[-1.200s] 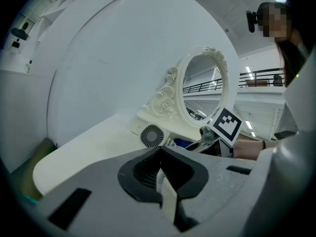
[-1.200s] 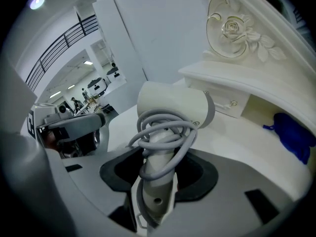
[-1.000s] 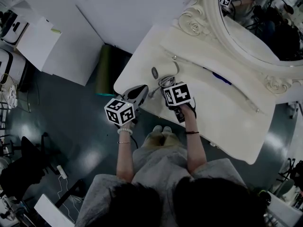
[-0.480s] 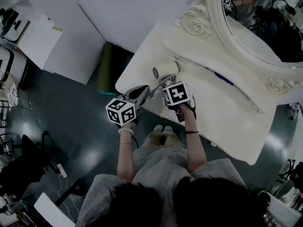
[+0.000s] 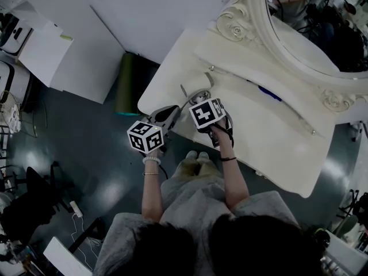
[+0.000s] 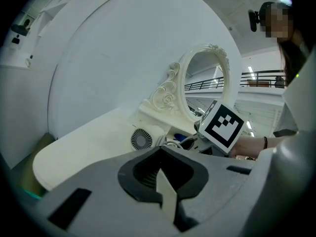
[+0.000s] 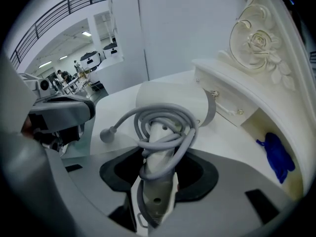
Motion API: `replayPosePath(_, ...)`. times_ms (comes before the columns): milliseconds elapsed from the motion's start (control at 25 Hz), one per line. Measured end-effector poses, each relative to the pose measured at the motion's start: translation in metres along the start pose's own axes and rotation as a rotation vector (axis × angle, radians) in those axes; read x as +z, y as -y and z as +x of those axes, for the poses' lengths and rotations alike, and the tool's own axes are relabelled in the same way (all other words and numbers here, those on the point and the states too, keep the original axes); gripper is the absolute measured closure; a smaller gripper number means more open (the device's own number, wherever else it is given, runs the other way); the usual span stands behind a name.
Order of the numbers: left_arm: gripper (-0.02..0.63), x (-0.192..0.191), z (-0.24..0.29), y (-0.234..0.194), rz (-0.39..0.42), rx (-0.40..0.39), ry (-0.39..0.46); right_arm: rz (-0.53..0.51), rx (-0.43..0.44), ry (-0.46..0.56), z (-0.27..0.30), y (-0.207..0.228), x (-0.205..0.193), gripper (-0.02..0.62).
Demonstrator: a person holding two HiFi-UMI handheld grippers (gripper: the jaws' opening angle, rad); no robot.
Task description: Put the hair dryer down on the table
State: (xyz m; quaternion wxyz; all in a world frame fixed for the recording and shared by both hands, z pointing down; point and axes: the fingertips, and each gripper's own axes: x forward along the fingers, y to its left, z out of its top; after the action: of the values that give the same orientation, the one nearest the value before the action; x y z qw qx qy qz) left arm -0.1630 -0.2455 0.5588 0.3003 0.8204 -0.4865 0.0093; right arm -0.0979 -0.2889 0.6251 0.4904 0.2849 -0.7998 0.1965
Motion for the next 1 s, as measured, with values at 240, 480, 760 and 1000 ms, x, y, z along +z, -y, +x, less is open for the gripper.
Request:
replayPosePath(240,0.601,0.0000,-0.0016,0.0001,-0.002,0.002,0.002,-0.015,-0.014,-0.025,0.0012,-0.0008,-0.0008,0.403)
replayPosePath(480,0.601,-0.0014,-0.0020,-0.0011,-0.002,0.003,0.002,-0.026,-0.021,-0.030,0.0038,-0.0015,-0.0009,0.402)
replayPosePath(760,0.601,-0.0002,-0.0038,-0.0010,-0.004,-0.005,0.003,-0.005,-0.024,-0.016,0.0038,-0.0026,0.0033,0.394)
replayPosePath(1000,0.601,-0.0021,-0.0009,0.0032,-0.004,-0.020,0.003,-0.003,-0.021,0.036,-0.0002,-0.0018,0.0068,0.354)
